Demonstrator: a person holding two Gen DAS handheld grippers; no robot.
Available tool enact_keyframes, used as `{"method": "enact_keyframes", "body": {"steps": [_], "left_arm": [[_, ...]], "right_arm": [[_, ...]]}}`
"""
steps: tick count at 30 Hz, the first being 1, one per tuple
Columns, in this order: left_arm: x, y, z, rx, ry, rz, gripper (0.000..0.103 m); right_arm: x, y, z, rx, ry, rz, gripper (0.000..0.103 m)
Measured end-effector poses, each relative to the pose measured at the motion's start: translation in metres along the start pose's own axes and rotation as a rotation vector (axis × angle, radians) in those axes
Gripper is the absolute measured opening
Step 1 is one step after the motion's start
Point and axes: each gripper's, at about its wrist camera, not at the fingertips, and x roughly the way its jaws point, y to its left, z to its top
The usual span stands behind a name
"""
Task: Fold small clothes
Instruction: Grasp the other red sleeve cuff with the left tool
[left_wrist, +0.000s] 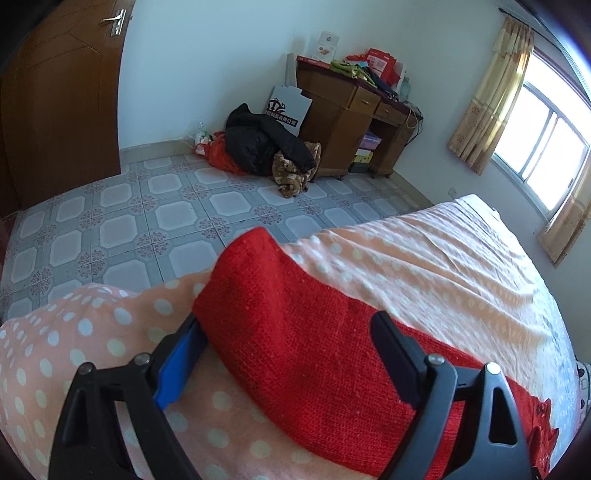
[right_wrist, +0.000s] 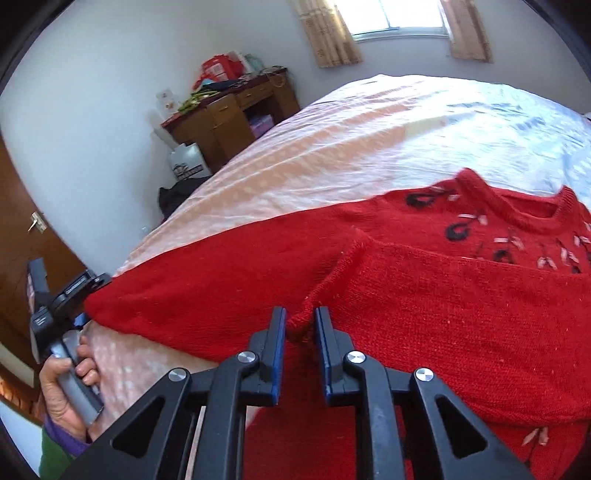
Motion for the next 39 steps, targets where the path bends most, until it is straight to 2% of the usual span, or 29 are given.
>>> {"method": "enact_keyframes", "body": {"steps": [3, 5, 6, 8, 9, 10, 12, 13, 15, 17, 21, 22, 27, 28, 29, 30, 31, 33, 36, 39], "left_arm": [[0.001, 0.0, 0.0, 0.005, 0.002, 0.006, 0.091], [0.002, -0.001, 0.0, 0.011, 0.004, 0.013, 0.091], [0.002, -0.002, 0.0, 0.012, 0.004, 0.015, 0.091], [0.004, -0.003, 0.0, 0.015, 0.009, 0.016, 0.094], [0.004, -0.004, 0.001, 0.02, 0.013, 0.013, 0.097], [0.005, -0.006, 0.001, 0.028, 0.018, 0.015, 0.097], [0.005, -0.007, 0.0, 0.036, 0.018, 0.024, 0.097], [0.005, -0.006, 0.0, 0.036, 0.018, 0.024, 0.097], [0.005, -0.007, 0.0, 0.035, 0.018, 0.024, 0.097], [0.005, -0.007, 0.0, 0.037, 0.018, 0.027, 0.097], [0.005, -0.008, 0.0, 0.037, 0.019, 0.029, 0.097], [0.005, -0.008, 0.0, 0.039, 0.02, 0.032, 0.097], [0.007, -0.013, 0.0, 0.066, 0.031, 0.06, 0.095], [0.006, -0.012, 0.0, 0.064, 0.028, 0.056, 0.092], [0.004, -0.01, 0.001, 0.055, 0.021, 0.048, 0.083], [0.001, -0.006, 0.001, 0.037, 0.011, 0.028, 0.068], [0.0, -0.002, 0.001, 0.019, 0.006, 0.002, 0.058], [0.001, 0.01, 0.001, -0.039, 0.014, -0.08, 0.014], [0.003, 0.026, 0.001, -0.139, 0.024, -0.181, 0.013], [0.002, 0.023, 0.001, -0.145, 0.018, -0.176, 0.012]], "right_arm": [[0.005, 0.014, -0.009, -0.054, 0.015, -0.04, 0.016], [0.016, 0.01, -0.018, -0.037, 0.049, -0.05, 0.017], [0.016, 0.009, -0.02, -0.037, 0.028, -0.043, 0.017], [0.016, 0.011, -0.02, -0.049, 0.036, -0.036, 0.023], [0.014, 0.012, -0.019, -0.054, 0.047, -0.022, 0.031], [0.007, 0.011, -0.016, -0.033, 0.055, 0.015, 0.033], [-0.014, -0.001, -0.012, 0.041, -0.022, 0.089, 0.033], [-0.028, -0.008, -0.011, 0.072, -0.081, 0.095, 0.033], [-0.035, -0.012, -0.01, 0.063, -0.092, 0.04, 0.032], [-0.03, -0.016, -0.015, 0.05, -0.059, 0.014, 0.025], [-0.007, -0.023, -0.029, 0.048, 0.033, -0.059, 0.024], [-0.01, -0.028, -0.031, 0.055, 0.004, -0.045, 0.024], [-0.013, -0.024, -0.032, 0.047, 0.02, -0.056, 0.024], [-0.018, -0.024, -0.033, 0.066, 0.018, -0.046, 0.024], [-0.019, -0.025, -0.032, 0.082, 0.016, -0.039, 0.024], [-0.023, -0.026, -0.033, 0.104, 0.011, -0.027, 0.024], [-0.024, -0.027, -0.033, 0.121, 0.006, -0.016, 0.024], [-0.032, -0.029, -0.036, 0.142, -0.008, 0.003, 0.024], [-0.049, -0.024, -0.043, 0.147, -0.034, 0.012, 0.024], [-0.059, -0.022, -0.047, 0.152, -0.046, 0.02, 0.024]]}}
